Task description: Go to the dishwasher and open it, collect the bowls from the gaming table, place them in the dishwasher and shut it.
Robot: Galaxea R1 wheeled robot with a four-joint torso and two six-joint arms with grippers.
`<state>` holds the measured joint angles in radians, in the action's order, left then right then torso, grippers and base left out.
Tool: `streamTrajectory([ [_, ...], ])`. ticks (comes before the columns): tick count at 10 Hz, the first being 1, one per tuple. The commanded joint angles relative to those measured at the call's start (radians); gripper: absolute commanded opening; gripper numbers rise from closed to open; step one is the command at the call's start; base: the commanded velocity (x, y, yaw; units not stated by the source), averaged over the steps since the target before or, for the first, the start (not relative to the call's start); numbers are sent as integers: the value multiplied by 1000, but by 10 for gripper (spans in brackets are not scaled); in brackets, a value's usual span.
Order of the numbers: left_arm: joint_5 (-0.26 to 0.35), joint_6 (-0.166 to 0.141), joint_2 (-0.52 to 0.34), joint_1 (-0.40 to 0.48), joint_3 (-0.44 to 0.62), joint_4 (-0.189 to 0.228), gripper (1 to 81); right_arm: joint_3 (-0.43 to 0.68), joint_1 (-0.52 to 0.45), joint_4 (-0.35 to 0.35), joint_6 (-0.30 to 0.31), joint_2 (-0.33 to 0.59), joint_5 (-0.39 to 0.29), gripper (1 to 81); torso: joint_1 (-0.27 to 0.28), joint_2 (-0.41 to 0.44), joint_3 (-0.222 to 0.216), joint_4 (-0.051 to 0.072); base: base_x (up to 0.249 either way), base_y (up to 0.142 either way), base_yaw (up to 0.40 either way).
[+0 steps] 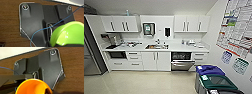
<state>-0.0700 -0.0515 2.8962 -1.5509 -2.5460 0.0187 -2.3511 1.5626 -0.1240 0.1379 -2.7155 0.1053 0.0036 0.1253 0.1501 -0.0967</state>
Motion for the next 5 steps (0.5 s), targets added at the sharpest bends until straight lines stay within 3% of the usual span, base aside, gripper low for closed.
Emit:
streamTrajectory([
  [1,52,4,-7,45,3,4,10,9,-48,-11,-4,23,-42,10,0,0,0,0,169,0,0],
  [5,52,4,-4,45,3,4,10,7,-48,-11,-4,23,-44,10,1,0,0,0,162,0,0],
])
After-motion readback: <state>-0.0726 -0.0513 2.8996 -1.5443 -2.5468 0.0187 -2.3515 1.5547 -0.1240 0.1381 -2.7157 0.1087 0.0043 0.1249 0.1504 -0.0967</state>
